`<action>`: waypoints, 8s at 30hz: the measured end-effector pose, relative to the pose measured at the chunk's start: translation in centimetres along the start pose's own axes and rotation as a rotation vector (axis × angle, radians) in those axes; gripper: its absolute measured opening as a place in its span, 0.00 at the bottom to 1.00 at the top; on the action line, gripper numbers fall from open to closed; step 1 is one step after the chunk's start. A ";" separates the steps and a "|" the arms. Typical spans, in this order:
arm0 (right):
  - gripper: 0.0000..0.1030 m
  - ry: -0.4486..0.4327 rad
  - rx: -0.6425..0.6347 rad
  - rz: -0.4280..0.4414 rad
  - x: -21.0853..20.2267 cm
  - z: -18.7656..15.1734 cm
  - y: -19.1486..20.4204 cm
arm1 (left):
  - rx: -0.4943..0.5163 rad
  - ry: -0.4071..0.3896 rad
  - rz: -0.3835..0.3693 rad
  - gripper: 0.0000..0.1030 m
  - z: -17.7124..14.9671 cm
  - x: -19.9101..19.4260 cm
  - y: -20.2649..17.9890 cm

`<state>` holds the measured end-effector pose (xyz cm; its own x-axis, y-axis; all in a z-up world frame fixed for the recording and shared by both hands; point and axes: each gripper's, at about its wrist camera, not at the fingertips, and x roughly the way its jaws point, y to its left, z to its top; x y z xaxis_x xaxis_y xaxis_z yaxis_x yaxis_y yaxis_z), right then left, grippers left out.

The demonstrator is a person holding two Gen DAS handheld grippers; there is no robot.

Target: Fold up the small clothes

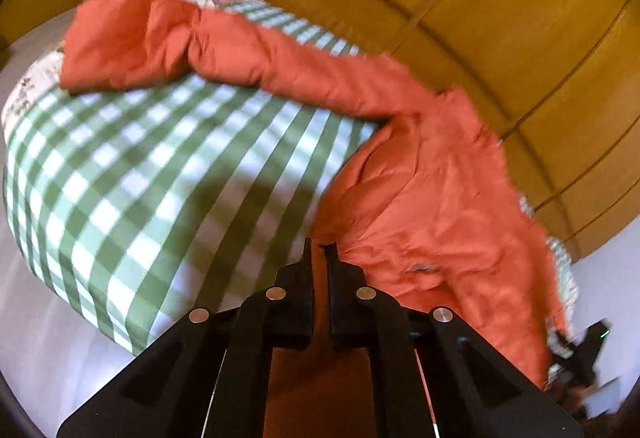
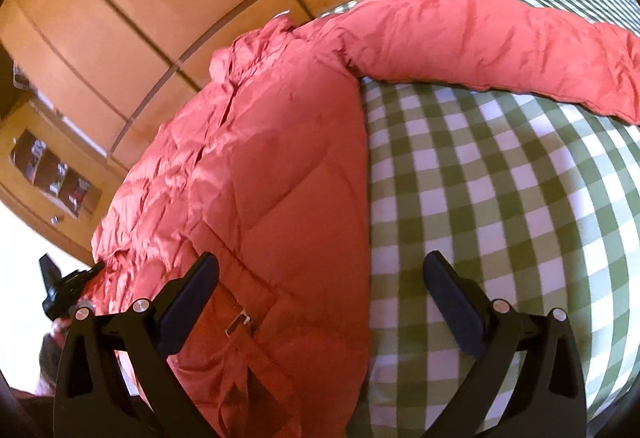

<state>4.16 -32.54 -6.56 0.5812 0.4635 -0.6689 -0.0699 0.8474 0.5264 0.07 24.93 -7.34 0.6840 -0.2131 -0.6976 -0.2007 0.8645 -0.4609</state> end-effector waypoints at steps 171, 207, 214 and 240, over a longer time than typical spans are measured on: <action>0.05 0.009 -0.345 -0.138 20.6 14.7 13.2 | -0.148 -0.111 0.204 0.87 6.2 12.8 -10.1; 0.13 0.002 -0.365 -0.170 20.6 14.0 12.8 | 0.271 -0.247 0.244 0.96 8.2 7.0 -21.6; 0.16 -0.003 -0.375 -0.175 20.6 13.9 13.0 | 0.366 -0.135 0.414 0.97 8.3 16.2 -20.4; 0.67 -0.239 0.213 -0.078 4.5 11.3 0.1 | 0.235 -0.184 0.260 0.97 6.0 13.4 -17.9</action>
<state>15.96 -33.30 -3.56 0.7535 0.3037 -0.5830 0.1391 0.7932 0.5929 16.98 9.30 -5.12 0.7499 0.0929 -0.6549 -0.2320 0.9641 -0.1289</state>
